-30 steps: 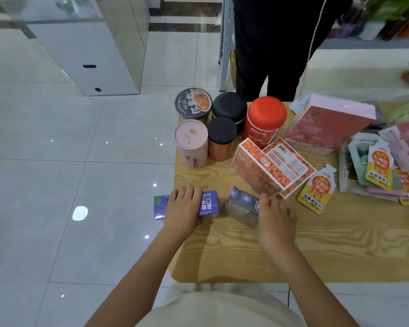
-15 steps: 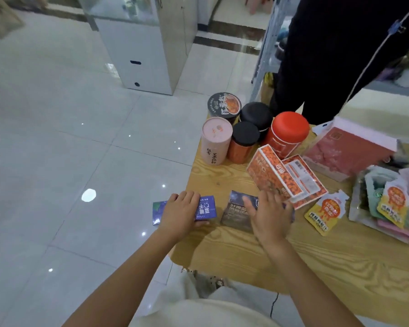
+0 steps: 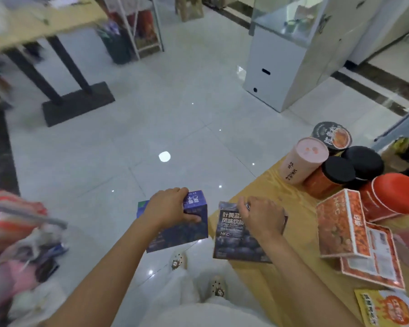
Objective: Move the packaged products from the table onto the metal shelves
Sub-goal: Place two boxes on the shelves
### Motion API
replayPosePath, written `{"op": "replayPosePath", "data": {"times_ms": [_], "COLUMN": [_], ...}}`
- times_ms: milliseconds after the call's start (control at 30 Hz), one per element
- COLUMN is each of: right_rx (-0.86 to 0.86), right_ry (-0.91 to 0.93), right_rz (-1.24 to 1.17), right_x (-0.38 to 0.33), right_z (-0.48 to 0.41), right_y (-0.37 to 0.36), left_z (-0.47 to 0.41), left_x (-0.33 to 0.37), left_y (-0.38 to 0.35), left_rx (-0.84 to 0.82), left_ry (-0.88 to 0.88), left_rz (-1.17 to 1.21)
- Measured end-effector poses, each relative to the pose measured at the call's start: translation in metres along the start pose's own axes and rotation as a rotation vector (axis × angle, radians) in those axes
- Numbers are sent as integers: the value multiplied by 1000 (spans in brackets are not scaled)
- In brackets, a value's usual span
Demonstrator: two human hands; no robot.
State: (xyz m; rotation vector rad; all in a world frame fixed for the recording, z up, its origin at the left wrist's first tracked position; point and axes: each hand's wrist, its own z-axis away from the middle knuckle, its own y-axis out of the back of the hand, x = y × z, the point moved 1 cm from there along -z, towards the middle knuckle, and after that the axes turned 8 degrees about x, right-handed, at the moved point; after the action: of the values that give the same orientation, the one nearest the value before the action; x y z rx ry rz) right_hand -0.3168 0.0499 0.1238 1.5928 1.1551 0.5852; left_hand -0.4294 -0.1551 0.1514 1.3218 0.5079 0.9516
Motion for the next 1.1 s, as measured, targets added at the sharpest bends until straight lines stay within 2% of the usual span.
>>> {"op": "replayPosePath", "data": {"times_ms": [200,533,767,1100], "right_rx": [60,114,171,291], "right_ry": [304,783,955,1195], "right_rz": [-146,-469,-650,-973], "right_x": [-122,-397,-547,-703], "right_z": [-39,-45,-46,-67], "right_y": [7,34,70,138], "left_z": [78,226,304,361], "left_x": [-84,-231,-300,-341], "left_y": [48,135,207,306], "left_rx": [18,184,342,444], "left_ry": [314,727,936,1204], "left_rz": [87,69,-30,-303]}}
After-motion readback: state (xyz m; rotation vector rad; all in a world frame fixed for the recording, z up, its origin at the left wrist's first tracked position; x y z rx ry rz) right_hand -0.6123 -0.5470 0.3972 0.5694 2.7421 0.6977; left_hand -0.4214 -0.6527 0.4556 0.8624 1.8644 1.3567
